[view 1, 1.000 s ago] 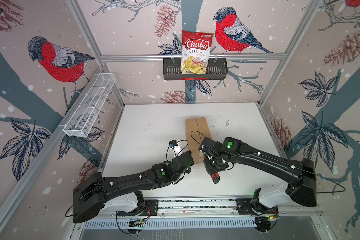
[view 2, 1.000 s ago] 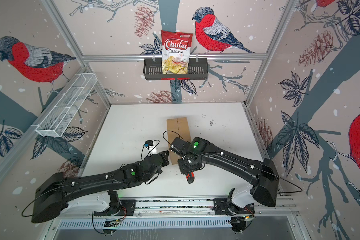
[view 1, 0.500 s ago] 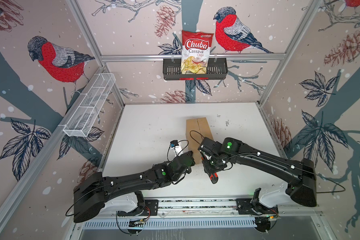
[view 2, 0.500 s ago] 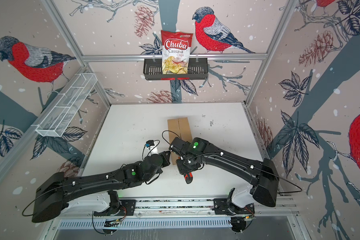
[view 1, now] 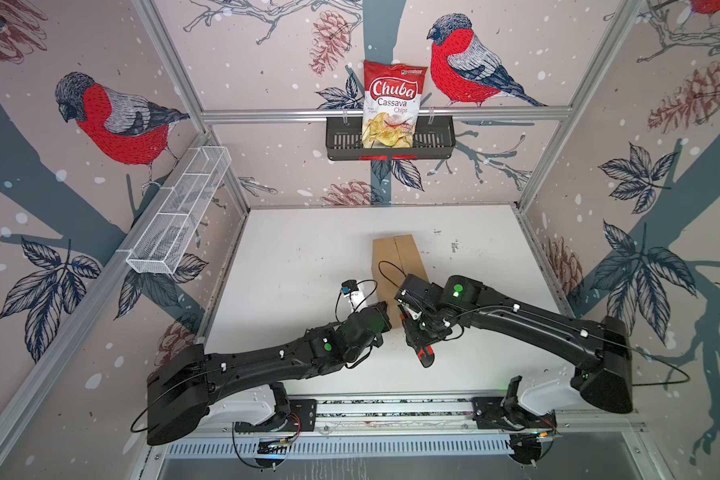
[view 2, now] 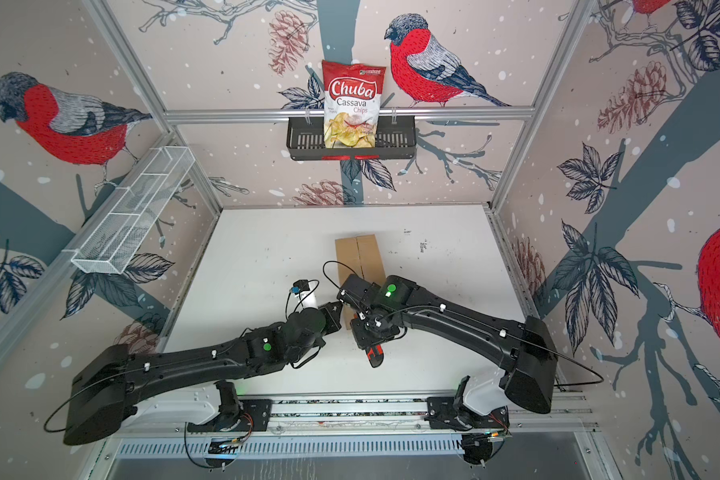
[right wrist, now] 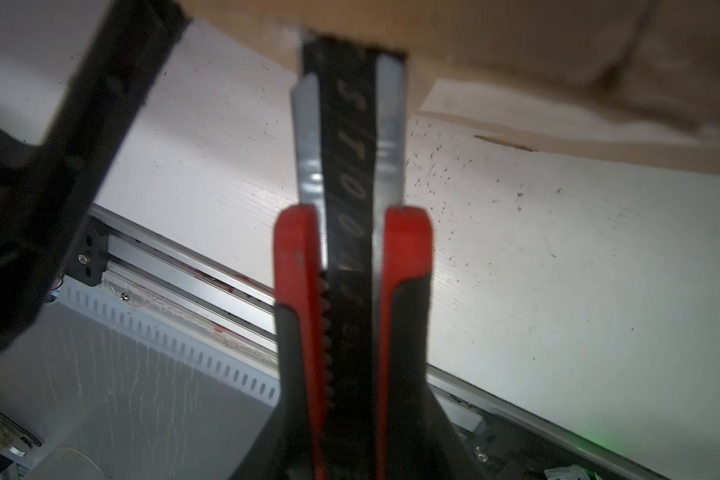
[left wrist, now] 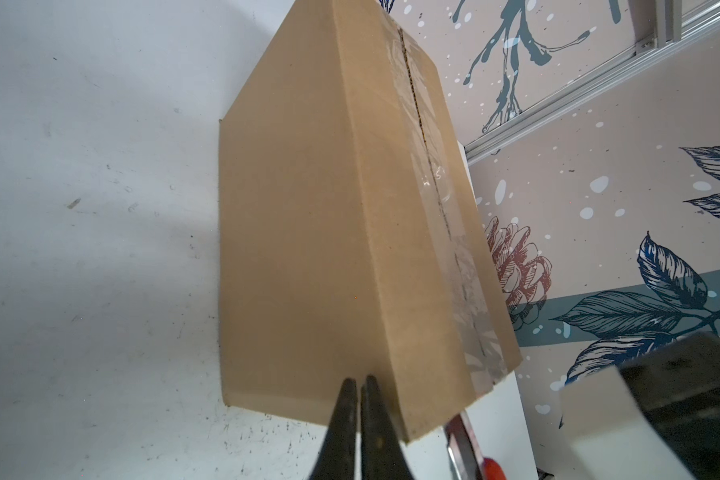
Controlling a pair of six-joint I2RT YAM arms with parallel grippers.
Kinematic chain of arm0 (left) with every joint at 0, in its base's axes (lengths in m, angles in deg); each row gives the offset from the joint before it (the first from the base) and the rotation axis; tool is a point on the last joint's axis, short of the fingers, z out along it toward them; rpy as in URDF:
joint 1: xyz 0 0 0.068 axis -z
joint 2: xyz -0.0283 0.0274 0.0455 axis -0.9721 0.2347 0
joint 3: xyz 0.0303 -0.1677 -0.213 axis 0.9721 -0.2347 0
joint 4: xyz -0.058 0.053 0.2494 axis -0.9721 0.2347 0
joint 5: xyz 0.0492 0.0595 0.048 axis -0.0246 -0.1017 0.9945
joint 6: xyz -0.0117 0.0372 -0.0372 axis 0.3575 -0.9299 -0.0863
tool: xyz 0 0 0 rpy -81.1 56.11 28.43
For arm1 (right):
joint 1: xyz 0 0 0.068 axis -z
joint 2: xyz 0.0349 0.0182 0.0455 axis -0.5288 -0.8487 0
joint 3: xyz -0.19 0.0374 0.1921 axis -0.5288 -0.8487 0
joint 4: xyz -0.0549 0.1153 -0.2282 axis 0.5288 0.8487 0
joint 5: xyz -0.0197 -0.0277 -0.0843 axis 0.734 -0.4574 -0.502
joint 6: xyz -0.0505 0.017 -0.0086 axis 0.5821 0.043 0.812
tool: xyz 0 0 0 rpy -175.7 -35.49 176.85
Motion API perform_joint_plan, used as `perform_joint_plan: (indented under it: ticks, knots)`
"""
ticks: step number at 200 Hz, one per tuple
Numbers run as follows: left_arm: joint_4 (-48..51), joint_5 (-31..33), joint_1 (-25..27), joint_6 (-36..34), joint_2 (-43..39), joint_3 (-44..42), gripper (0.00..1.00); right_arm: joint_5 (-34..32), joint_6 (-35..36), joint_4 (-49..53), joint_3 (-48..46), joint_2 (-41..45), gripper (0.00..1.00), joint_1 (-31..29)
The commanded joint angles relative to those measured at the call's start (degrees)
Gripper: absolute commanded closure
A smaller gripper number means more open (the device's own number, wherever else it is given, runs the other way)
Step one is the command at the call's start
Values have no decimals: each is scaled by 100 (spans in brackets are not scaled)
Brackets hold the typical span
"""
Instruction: Unpack the express box
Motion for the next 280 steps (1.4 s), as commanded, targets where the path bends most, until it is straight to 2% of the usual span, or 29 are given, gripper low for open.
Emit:
perform_joint_plan:
  ticks: [1,58,102,148,181,224,280]
  knots:
    - [-155,20,8,-15,-29,46,91,1,-10,-56,-21,71,95,-11]
    - [-112,99,7,-30,-110,40,89,-40,-156,-7,-203,230,95,-85]
    - [-107,115,119,-15,-157,54,56,-82,-247,1,-256,328,95,-154]
    - [-103,103,165,-48,-70,140,43,-143,-444,19,-430,551,95,-254]
    - [-202,84,200,-133,91,261,30,-207,-587,45,-555,730,95,-331]
    - [-323,82,210,-172,481,414,28,-218,-678,10,-671,860,95,-419]
    - [-268,571,209,-155,768,525,28,-291,-896,-7,-848,1084,95,-516]
